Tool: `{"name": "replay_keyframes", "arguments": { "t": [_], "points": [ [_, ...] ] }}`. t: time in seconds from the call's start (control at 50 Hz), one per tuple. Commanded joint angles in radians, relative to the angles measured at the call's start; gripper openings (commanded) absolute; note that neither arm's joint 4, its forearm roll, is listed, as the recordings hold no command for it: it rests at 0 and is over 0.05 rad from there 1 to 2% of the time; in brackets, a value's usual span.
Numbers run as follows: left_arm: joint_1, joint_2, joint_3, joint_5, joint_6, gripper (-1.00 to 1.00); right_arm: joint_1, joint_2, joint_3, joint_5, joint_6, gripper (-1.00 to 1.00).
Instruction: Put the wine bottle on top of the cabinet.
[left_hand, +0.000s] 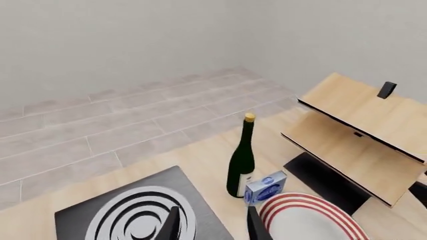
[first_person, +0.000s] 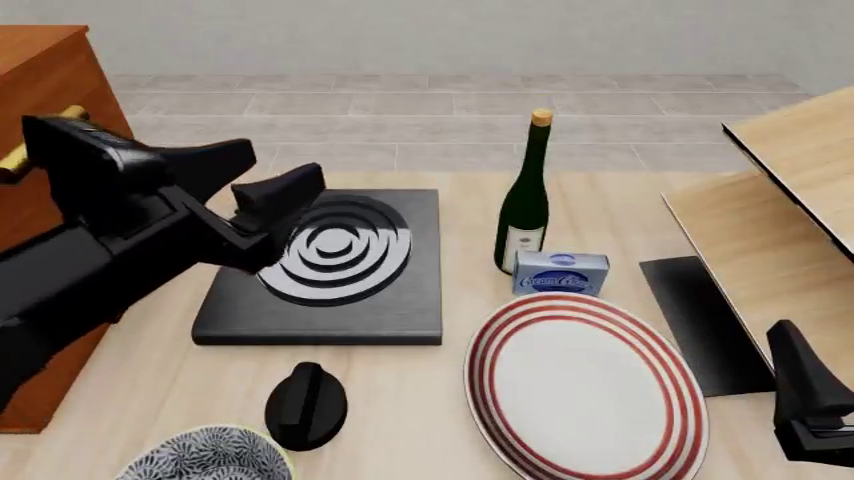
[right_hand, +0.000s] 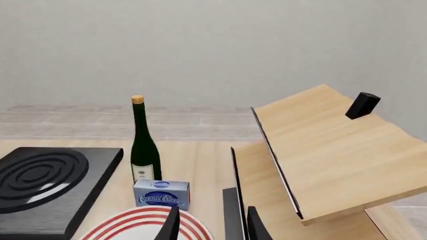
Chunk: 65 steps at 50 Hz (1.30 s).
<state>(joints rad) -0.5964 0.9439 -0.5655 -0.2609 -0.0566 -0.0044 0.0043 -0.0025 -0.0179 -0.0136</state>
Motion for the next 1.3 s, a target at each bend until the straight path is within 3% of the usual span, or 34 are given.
{"name": "replay_keyframes", "arguments": {
  "t": [0.02, 0.36, 0.52, 0.64, 0.78, 0.94, 1.04, 1.12, 1.3],
  "points": [
    [-0.031, 0.106, -0.050, -0.044, -0.007, 1.00, 0.000, 0.001, 0.000, 0.002, 0.002, 1.00],
    [-0.009, 0.235, -0.096, -0.105, -0.019, 1.00, 0.000, 0.001, 0.000, -0.001, 0.000, 1.00],
    [-0.008, 0.295, -0.125, -0.115, 0.073, 1.00, 0.000, -0.001, 0.000, 0.000, -0.001, 1.00],
    [-0.013, 0.333, -0.154, -0.118, 0.072, 1.00, 0.000, -0.001, -0.001, 0.000, -0.001, 1.00],
    [-0.050, 0.395, -0.172, -0.142, 0.132, 1.00, 0.000, 0.002, 0.001, -0.001, 0.001, 1.00],
    [-0.066, 0.434, -0.196, -0.152, 0.103, 1.00, 0.000, 0.001, -0.001, 0.002, 0.001, 1.00],
    [-0.053, 0.499, -0.215, -0.160, 0.154, 1.00, 0.000, 0.002, 0.001, -0.003, 0.000, 1.00],
    [-0.075, 0.499, -0.225, -0.156, 0.092, 1.00, 0.000, 0.004, 0.001, -0.002, 0.001, 1.00],
    [-0.099, 0.558, -0.276, -0.141, 0.142, 1.00, 0.001, 0.000, 0.000, -0.002, -0.001, 1.00]
  ]
}}
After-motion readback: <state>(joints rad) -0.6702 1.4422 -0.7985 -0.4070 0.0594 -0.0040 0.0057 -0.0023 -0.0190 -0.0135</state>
